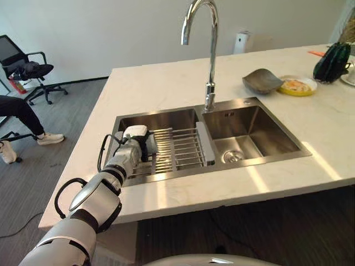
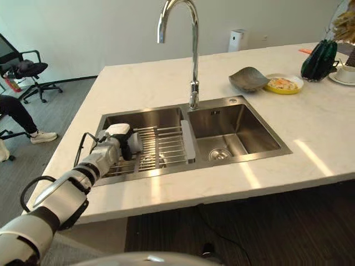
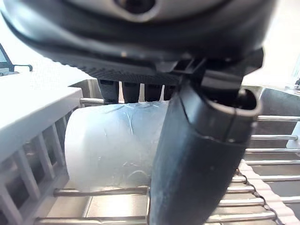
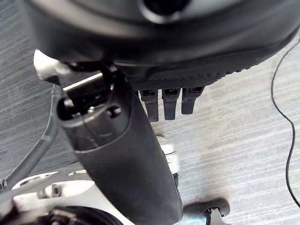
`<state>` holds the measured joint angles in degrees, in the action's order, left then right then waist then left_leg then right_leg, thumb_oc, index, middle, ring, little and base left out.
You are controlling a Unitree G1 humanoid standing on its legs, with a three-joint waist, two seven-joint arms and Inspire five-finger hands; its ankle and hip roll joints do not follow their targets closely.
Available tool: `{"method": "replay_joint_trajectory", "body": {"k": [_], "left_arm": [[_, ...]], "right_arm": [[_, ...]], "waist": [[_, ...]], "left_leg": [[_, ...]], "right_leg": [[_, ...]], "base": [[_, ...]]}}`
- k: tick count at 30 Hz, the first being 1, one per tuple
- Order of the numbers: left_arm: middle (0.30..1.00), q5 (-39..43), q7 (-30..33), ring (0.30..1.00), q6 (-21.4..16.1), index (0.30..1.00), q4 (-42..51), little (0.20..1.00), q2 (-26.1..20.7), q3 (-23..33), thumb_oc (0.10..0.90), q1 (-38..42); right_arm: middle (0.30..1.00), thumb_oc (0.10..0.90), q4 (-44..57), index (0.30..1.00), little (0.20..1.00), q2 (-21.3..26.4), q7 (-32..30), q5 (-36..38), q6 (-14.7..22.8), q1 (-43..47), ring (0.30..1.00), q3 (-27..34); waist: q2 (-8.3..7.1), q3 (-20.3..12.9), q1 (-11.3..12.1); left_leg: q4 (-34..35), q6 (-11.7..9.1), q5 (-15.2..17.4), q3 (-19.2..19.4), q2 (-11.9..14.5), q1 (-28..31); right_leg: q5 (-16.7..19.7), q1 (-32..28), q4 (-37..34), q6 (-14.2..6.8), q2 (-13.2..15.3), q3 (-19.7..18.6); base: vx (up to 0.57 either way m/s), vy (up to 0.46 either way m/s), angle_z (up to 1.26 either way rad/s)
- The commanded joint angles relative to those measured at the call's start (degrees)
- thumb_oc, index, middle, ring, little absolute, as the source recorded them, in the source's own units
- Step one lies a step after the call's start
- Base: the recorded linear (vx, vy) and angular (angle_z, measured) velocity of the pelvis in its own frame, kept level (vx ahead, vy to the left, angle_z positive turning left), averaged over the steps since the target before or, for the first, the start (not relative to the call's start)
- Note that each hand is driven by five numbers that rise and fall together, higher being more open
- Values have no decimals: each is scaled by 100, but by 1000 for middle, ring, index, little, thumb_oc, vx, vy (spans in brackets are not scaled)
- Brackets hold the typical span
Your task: Place the dishes in the dishwasher.
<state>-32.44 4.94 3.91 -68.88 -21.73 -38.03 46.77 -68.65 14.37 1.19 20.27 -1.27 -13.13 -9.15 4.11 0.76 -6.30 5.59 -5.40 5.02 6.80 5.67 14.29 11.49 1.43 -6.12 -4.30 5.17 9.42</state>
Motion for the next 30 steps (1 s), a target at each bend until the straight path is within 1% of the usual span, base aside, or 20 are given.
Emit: {"method": "replay_joint_trajectory", "body": {"k": [1,3,5,6,8,9,10,12,16,18,20,21,22,24,25,26,27,28,29,30], "left_arm": [[300,-374,-397,300,-45,300,-391,300,-143,-499,400,5],[300,-655,-379,300,-353,300,123,300,-432,-865,400,154],[300,-602,-327,300,-607,300,1059,300,-891,-1024,400,116],[300,-602,-327,300,-607,300,1059,300,-891,-1024,400,116],[300,-479,-231,300,-713,300,1570,300,-1177,-983,400,55],[300,-181,-98,300,-921,300,2477,300,-1610,-866,400,-45],[300,444,91,300,-1267,300,3586,300,-1888,-487,400,-360],[300,1155,319,300,-1389,300,4572,300,-2016,199,400,-939],[300,2527,555,300,-1555,300,5829,300,-1509,1381,400,-1833],[300,3372,660,300,-1733,300,6520,300,-1134,2048,400,-2225],[300,3497,723,300,-1795,300,6754,300,-1032,2252,400,-2338],[300,3616,1060,300,-1989,300,7304,300,-844,2871,400,-2566],[300,3708,1101,300,-2025,300,7507,300,-763,3051,400,-2648],[300,4069,1116,300,-2114,300,7814,300,-592,3337,400,-2781],[300,4306,1161,300,-2192,300,7978,300,-498,3493,400,-2820],[300,4284,1316,300,-2246,300,8162,300,-267,3644,400,-2969],[300,4274,1320,300,-2234,300,8184,300,-252,3651,400,-2984],[300,4250,1438,300,-2258,300,8094,300,-168,3727,400,-3031],[300,4232,1495,300,-2245,300,8024,300,-112,3779,400,-3039],[300,4232,1495,300,-2245,300,8024,300,-112,3779,400,-3039]], "right_arm": [[900,800,-75,900,900,108,-11,264,245,693,900,15],[900,800,-99,900,900,181,-16,232,314,658,900,38],[900,800,-81,900,900,202,-1,195,383,553,900,70],[900,800,-81,900,900,202,-1,195,383,553,900,70],[900,800,-58,900,900,202,-1,178,413,486,900,96],[900,800,-19,900,900,195,-10,154,463,394,900,170],[900,800,15,900,900,135,-16,95,519,275,900,221],[900,800,-5,900,900,52,-17,18,516,159,900,248],[900,800,-197,900,900,-48,-97,-185,485,197,900,332],[900,800,-179,900,900,-94,-81,-282,491,142,900,317],[900,800,-149,900,900,-87,-71,-295,499,129,900,314],[900,800,-144,900,900,-112,-47,-360,491,149,900,289],[900,800,-156,900,900,-118,-68,-387,498,190,900,259],[900,800,-88,900,900,-80,-87,-575,513,262,900,84],[900,800,-3,900,900,9,-171,-664,552,373,900,22],[900,800,134,900,900,90,-207,-677,550,444,900,-32],[900,800,134,900,900,101,-206,-678,548,445,900,-31],[900,800,198,900,900,186,-236,-746,564,467,900,-60],[900,800,294,900,900,298,-263,-766,572,529,900,-5],[900,800,294,900,900,298,-263,-766,572,529,900,-5]], "waist": [[52,433,-147],[50,443,-163],[60,427,-144],[60,427,-144],[57,419,-124],[49,415,-87],[34,380,-31],[32,323,21],[-54,294,201],[-70,269,274],[-99,268,295],[-133,280,395],[-126,304,440],[-111,493,578],[-94,707,693],[-67,896,901],[-57,885,858],[-18,944,956],[26,973,960],[26,973,960]], "left_leg": [[-59,-145,-13,10,159,-287],[-59,-144,-60,33,144,-327],[-59,-145,13,57,156,-294],[-59,-145,13,57,156,-294],[-59,-150,19,55,157,-286],[-59,-168,-45,33,157,-308],[-59,-195,-68,-30,186,-306],[-59,-233,-39,-98,252,-276],[-59,-351,-279,-358,437,-421],[-59,-452,-321,-485,606,-422],[-59,-476,-414,-528,644,-477],[-59,-552,-517,-560,774,-495],[-59,-571,-614,-588,829,-495],[-384,-601,-882,-770,939,-709],[-688,-662,-1126,-1007,956,-1026],[-660,-769,-1358,-1159,982,-1300],[-647,-776,-1379,-1205,979,-1325],[-479,-866,-1656,-1148,1104,-1477],[-301,-902,-2032,-842,1220,-1707],[-301,-902,-2032,-842,1220,-1707]], "right_leg": [[-675,-304,112,-879,595,-254],[-610,-240,112,-883,612,-279],[-660,-259,112,-915,602,-283],[-660,-259,112,-915,602,-283],[-668,-267,112,-921,604,-279],[-636,-275,112,-918,612,-245],[-683,-337,112,-912,600,-178],[-788,-434,112,-896,560,-94],[-876,-509,112,-766,453,140],[-1032,-627,112,-671,318,240],[-1018,-620,112,-627,291,288],[-1105,-651,112,-570,187,360],[-1134,-662,112,-527,119,358],[-1177,-670,112,-436,18,375],[-1183,-672,112,-389,-8,461],[-1272,-682,112,-364,14,695],[-1278,-680,112,-362,14,738],[-1370,-699,112,-365,79,1033],[-1383,-697,112,-361,159,1327],[-1383,-697,112,-361,159,1327]], "base": [[-14,6,-16],[-33,3,-10],[10,4,-4],[1,-7,-5],[-13,-14,-6],[-20,-44,-12],[26,-55,-13],[66,-66,-2],[-13,-132,25],[74,-188,50],[40,-157,21],[66,-195,9],[75,-257,11],[-63,-192,14],[-217,-197,16],[-182,-134,27],[-130,-95,65],[-102,-56,117],[-101,-51,101],[-121,-31,88]]}}
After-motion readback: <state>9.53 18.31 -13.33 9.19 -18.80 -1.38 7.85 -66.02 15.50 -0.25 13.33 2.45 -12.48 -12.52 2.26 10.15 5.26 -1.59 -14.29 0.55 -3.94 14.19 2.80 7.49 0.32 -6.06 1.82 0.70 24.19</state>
